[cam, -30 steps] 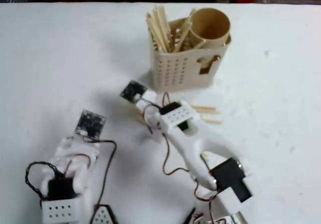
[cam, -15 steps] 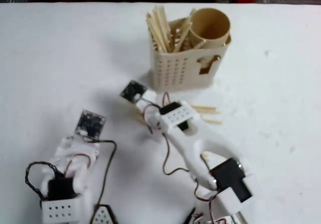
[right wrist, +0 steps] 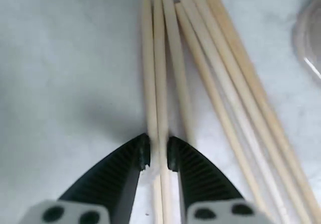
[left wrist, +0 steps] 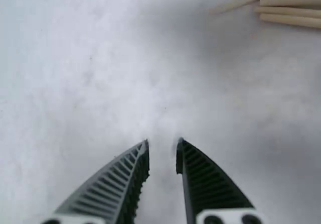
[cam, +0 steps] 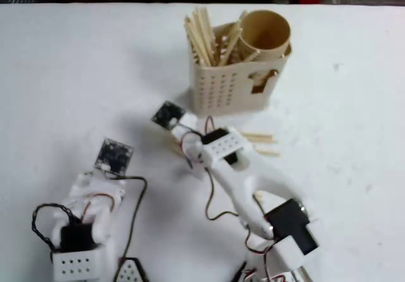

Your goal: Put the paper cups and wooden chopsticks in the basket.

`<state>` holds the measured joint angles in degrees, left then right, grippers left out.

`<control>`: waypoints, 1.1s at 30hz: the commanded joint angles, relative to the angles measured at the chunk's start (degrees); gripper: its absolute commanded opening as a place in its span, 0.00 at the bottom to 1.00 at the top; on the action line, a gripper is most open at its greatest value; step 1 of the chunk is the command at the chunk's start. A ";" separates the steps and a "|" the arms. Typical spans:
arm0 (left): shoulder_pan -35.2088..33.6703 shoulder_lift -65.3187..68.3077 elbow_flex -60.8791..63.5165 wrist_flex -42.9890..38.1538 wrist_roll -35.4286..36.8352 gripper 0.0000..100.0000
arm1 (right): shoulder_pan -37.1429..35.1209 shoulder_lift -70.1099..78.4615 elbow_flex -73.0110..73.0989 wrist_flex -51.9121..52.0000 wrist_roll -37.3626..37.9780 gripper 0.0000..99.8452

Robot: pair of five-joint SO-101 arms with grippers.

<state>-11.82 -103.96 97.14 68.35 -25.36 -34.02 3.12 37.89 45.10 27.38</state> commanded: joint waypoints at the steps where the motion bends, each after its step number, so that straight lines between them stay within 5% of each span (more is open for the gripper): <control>1: 0.57 -0.48 -0.18 0.44 0.00 0.11 | -0.31 0.75 0.35 0.04 0.26 0.02; 19: 0.57 -0.48 -0.18 0.44 0.09 0.11 | 1.01 -0.66 -0.09 4.44 -3.25 0.02; 33: 0.57 -0.48 -0.18 0.44 0.09 0.11 | 9.45 -34.33 -3.78 19.30 -3.52 0.02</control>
<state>-11.82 -103.96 97.14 68.35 -25.36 -25.23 -24.13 38.15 59.96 24.31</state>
